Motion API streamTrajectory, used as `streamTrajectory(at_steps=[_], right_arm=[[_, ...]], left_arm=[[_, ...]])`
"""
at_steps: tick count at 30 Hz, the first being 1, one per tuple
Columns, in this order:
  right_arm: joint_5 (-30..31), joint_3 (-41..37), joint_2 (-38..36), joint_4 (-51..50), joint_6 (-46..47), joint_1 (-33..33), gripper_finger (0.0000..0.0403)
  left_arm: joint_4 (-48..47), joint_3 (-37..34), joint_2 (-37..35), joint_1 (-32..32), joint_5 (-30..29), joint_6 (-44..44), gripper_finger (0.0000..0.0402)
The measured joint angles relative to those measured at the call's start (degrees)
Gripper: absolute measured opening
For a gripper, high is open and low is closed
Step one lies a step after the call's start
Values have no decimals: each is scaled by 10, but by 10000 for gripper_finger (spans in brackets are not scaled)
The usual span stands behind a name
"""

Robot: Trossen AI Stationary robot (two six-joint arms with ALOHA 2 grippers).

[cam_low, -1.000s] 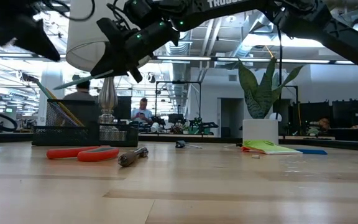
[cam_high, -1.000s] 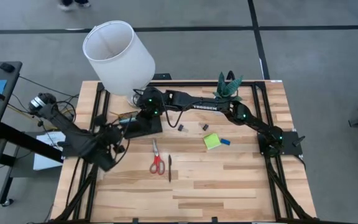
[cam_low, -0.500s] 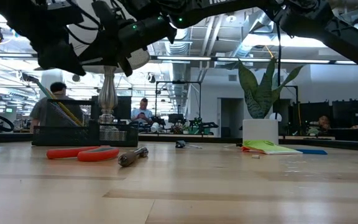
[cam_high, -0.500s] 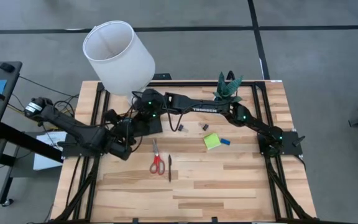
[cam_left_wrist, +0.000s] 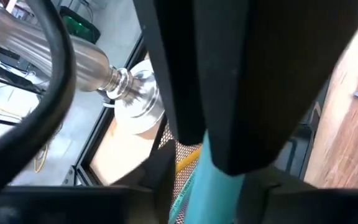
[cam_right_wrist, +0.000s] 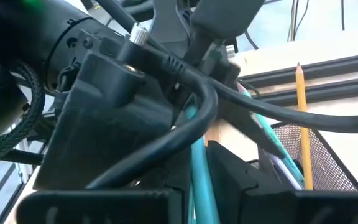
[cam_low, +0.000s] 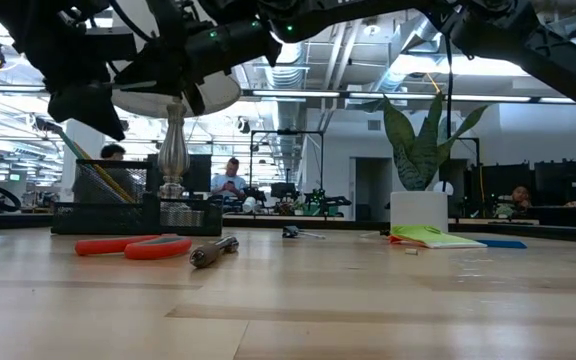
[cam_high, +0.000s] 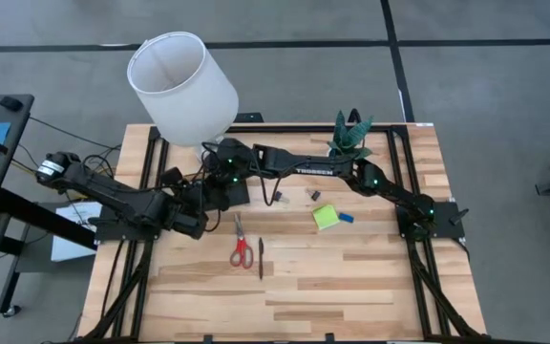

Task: Pick and place office supplies into organizer
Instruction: Put the blue pen into the black desk organizer

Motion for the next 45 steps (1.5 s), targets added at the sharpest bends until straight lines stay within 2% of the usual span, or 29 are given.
streamTrajectory(at_steps=[3,5,9,14,25,45], right_arm=[[1,0,0,-6,0,-1,30],[-2,-2,0,-8,-1,-2,30],[-1,-2,0,-8,-1,-2,43],[6,-2,0,-7,-1,-1,30],[10,-2,0,-7,-1,-1,38],[75,0,-2,-46,-21,6,31]], left_arm=[[0,0,0,1,-1,-6,35],[-1,0,0,0,0,-6,11],[-1,0,0,0,-1,-5,4],[-2,0,0,0,-1,-5,1],[-3,0,0,-2,-2,-4,0],[0,0,0,-56,-5,-32,0]])
